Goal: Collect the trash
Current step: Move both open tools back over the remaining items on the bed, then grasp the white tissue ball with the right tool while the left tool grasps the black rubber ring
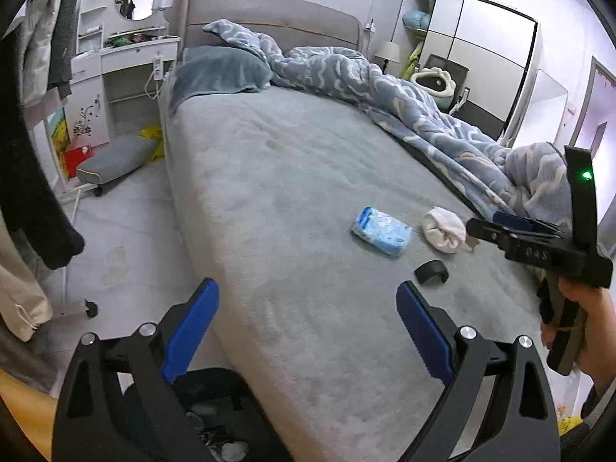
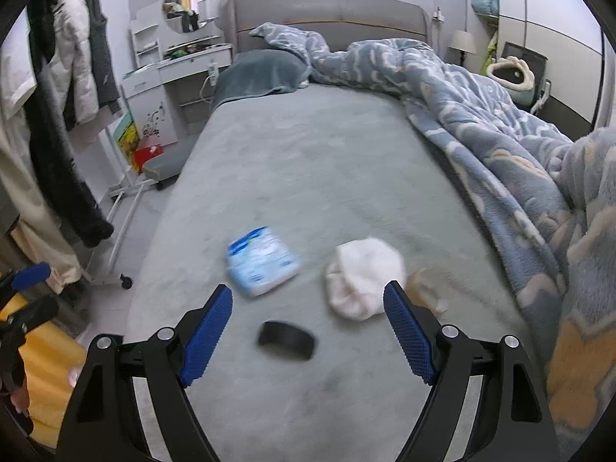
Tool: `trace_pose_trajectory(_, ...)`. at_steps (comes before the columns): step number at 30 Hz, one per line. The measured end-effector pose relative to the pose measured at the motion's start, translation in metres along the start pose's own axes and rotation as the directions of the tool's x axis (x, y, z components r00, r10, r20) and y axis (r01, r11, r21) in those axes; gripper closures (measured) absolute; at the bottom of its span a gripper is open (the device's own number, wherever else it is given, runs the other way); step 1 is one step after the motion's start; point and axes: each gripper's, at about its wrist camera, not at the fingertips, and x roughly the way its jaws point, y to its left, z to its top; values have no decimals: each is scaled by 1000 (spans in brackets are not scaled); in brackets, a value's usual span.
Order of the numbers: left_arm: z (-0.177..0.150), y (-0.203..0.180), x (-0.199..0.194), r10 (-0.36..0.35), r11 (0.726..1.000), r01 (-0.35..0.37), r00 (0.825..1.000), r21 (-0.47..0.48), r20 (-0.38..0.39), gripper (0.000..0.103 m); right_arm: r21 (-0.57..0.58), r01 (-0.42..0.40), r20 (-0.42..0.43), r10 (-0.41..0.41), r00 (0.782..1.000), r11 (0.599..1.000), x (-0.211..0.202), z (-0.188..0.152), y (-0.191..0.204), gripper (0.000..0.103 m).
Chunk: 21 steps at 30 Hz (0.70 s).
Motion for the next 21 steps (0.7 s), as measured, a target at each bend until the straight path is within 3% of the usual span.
trace_pose_trajectory(2,2,-5,6,-15,1000,15,1000,-4,-8,8,20,2,-1,-2,1000,1000,4,4,-12,22)
trace_pose_trajectory(9,3,-22,23,-37,999,38,999,10,-12,8,7,-35,-15,35,999,999,23,11,-22,40)
trace_pose_trajectory(21,11,-52,64,-69,996,71,996,48,-52,8,-21,-12,-59,11,998,1000,68,0,-25,46)
